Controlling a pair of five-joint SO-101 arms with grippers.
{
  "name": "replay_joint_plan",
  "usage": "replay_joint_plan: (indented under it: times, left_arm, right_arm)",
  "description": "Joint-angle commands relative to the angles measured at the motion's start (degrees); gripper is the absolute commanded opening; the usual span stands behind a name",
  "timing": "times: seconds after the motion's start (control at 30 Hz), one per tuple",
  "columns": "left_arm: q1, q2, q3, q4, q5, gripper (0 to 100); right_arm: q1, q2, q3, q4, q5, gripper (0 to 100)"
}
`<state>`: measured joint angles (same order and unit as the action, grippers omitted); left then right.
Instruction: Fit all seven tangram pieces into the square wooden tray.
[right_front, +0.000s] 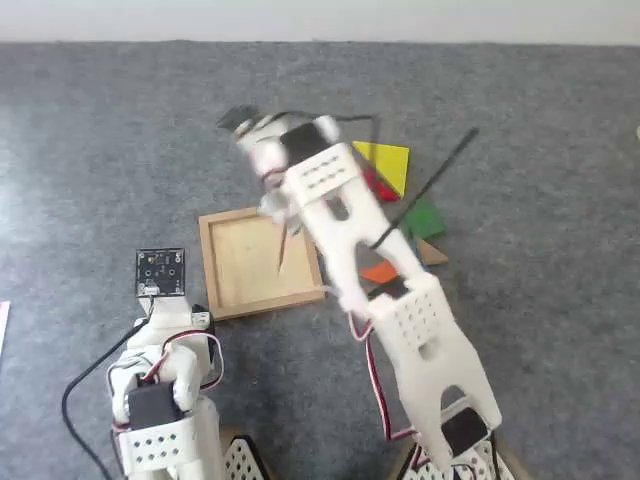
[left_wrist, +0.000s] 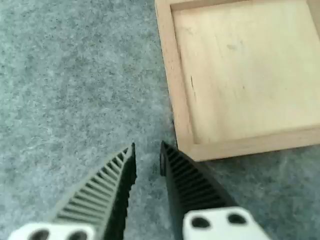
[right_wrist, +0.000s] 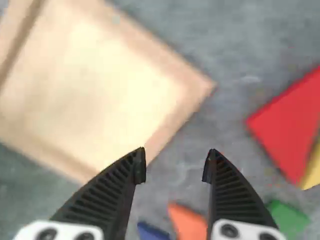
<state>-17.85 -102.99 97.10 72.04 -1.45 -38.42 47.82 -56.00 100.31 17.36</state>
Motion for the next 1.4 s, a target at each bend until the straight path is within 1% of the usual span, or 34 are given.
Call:
replay_joint_plan:
  times: [0.0,0.07,0.17,0.27,0.37,0.5,0.6,0.77,1.03,1.17,1.37]
  left_arm:
    - [0.1,-1.1,-0.7,0.2,0.0,8]
    - [0.1,-1.1,-0.7,0.2,0.0,8]
    - [0.1,-1.1,-0.7,0.2,0.0,8]
    - [0.1,-1.1,-0.7,0.2,0.0,8]
    - [0.1,-1.1,-0.7,0.2,0.0,8]
    - [0.1,-1.1,-0.7,0.2,0.0,8]
    - [0.1,-1.1,-0.7,0.2,0.0,8]
    - [0.1,-1.1,-0.7,0.2,0.0,8]
    - [0.1,-1.1,-0.7,0.2,0.0,8]
    - [0.1,-1.1,-0.7,0.2,0.0,8]
    - [0.1,-1.1,-0.7,0.2,0.0,8]
  right_arm:
    - [2.8,-8.5,8.1,-4.7,6.2,19.2]
    - [7.3,-7.1,10.0,-9.0,10.5,21.4]
    - [13.4,-3.2,9.1,-13.7,11.2,30.1]
    - [15.2,1.0,5.8,-14.7,11.6,35.9]
    - [15.2,4.7,-0.4,-13.6,13.2,37.4]
    - [14.1,9.3,-8.9,-12.0,13.2,37.4]
    - [13.1,13.2,-12.4,-11.6,13.2,37.4]
    - [12.4,18.2,-15.2,-11.6,13.1,37.4]
    - [11.7,19.4,-15.6,-13.4,13.7,37.3]
    - [12.1,20.1,-14.5,-11.7,20.4,37.2]
    - [11.3,20.8,-14.4,-4.3,37.0,37.2]
